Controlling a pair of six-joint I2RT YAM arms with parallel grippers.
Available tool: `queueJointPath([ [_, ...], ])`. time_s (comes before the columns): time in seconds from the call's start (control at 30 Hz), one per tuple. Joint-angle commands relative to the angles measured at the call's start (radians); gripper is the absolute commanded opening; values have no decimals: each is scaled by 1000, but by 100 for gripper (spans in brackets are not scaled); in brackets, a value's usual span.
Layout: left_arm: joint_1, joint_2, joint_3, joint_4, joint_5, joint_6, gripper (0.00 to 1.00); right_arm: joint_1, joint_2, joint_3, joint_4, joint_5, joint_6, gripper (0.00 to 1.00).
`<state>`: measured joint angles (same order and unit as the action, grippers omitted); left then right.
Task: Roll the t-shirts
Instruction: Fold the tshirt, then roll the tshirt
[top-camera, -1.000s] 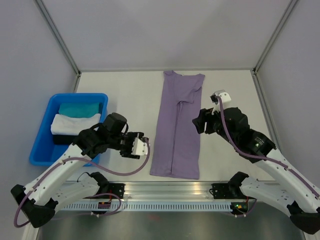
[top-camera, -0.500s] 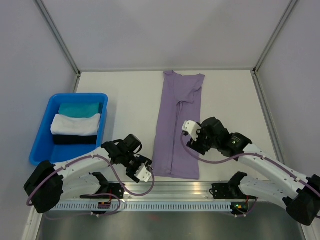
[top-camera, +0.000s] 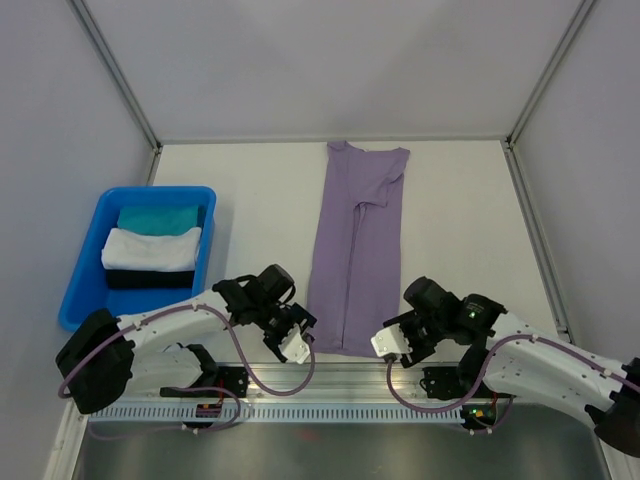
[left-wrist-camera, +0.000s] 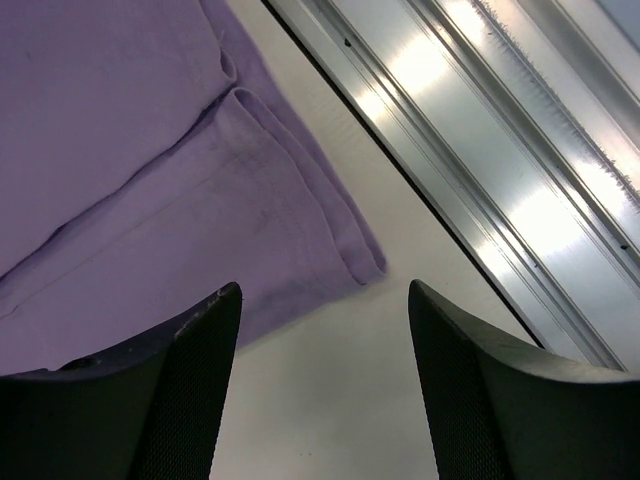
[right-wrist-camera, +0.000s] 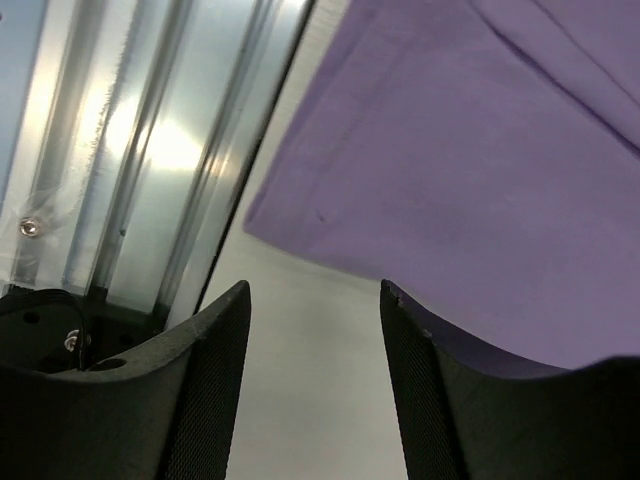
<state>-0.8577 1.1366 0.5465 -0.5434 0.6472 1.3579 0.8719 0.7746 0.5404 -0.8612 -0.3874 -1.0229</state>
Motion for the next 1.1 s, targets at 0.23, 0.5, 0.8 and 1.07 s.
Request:
queueJointPath([
  [0.23, -86, 206, 98, 5, -90, 132, 67, 99, 149, -77, 97, -79, -215, 57],
  [0.5, -87, 212, 95, 5, -52, 116, 51, 125, 195, -137, 188, -76, -192, 34],
  [0.8, -89, 230, 154, -1, -15, -41, 16, 124, 206, -87, 165, -24, -112, 2],
  [1.07, -34, 310, 300, -151, 77, -213, 2, 95, 204, 9, 77, -112, 1, 0],
])
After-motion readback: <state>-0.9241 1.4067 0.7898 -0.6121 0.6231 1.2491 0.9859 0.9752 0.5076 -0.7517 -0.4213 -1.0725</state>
